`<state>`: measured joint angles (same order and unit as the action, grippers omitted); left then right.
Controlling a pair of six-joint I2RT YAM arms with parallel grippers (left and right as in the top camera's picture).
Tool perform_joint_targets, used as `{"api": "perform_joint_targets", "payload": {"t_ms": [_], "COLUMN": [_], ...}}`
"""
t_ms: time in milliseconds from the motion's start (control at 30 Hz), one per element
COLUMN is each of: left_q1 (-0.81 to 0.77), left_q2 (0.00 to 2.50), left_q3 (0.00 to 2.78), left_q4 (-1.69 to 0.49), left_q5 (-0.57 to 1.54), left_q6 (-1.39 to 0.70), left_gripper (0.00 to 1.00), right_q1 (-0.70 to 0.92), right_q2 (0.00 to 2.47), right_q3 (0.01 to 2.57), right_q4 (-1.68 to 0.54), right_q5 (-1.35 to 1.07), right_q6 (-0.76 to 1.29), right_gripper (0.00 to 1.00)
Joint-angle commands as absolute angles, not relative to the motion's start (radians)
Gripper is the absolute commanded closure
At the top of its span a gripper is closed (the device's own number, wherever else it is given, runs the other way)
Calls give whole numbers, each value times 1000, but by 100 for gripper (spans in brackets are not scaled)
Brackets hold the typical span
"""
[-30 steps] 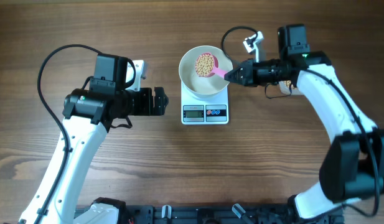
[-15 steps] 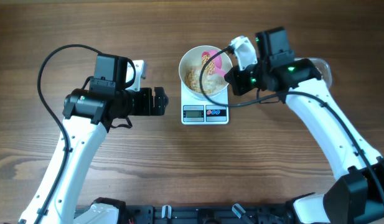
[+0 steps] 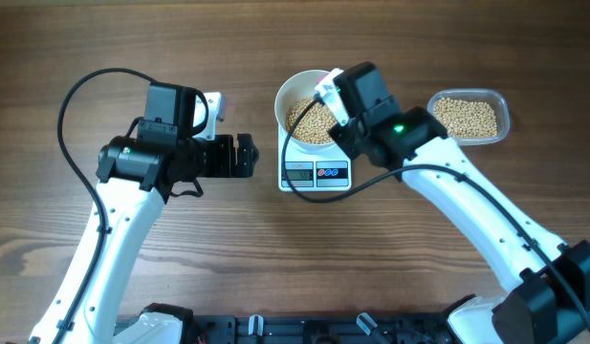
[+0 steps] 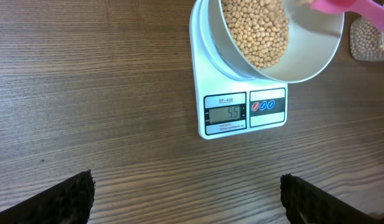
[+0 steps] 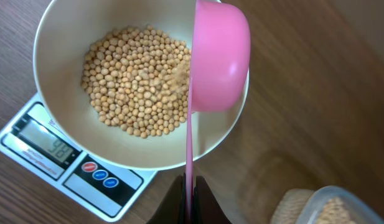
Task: Scoop item into bowl and weigh 150g on scale
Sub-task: 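Tip the scoop to pour soybeans into the white bowl, then move the empty scoop back right over the soybean tub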
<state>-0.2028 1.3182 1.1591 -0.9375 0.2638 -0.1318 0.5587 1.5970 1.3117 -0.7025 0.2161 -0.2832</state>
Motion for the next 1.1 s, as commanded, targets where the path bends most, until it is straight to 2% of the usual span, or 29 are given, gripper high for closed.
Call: {"api": "perform_joint_targets", "payload": {"t_ms": [0,233,333,400,467,533,567,700,767,867,1067], "left_q1": [-197,-197,-197,-197,-197,-197,-197,-197,-197,-197,-197], "left_q2": [1319,1319,1319,1319,1319,1319,1319,1319,1319,1319,1319], "left_q3": [1179,1179,1179,1179,1179,1179,1179,1179,1178,1179,1179], "left_q4": [-936,-936,-935,-935,-936,-936,-936,-936,-935,-935,-935], "left_q5": [269,268,268,269,269,269,269,269,269,268,268], "left_q6": [-112,-112,-112,-112,-112,-112,-112,-112,-112,-112,-112], "left_gripper": [0,0,0,0,0,0,0,0,0,0,0], "right_q1": [606,613,555,458,294,157,10,-235,-313,-330,-255], "right_q2": [1578,1549,1511,1484,1465,1460,1461,1470,1470,1472,1525], "right_q3": [1338,1343,1387,1424,1463,1479,1480,1480,1480,1480,1459], "right_q4": [-687,-670,-717,-758,-815,-866,-928,-1064,-1090,-1081,-1057], "right_q5": [340,358,173,-47,-343,-529,-599,-597,-476,-309,30], "right_q6": [-340,-254,-188,-151,-151,-157,-159,-310,-377,-363,-302], "right_gripper": [96,96,96,96,96,96,96,96,96,96,96]}}
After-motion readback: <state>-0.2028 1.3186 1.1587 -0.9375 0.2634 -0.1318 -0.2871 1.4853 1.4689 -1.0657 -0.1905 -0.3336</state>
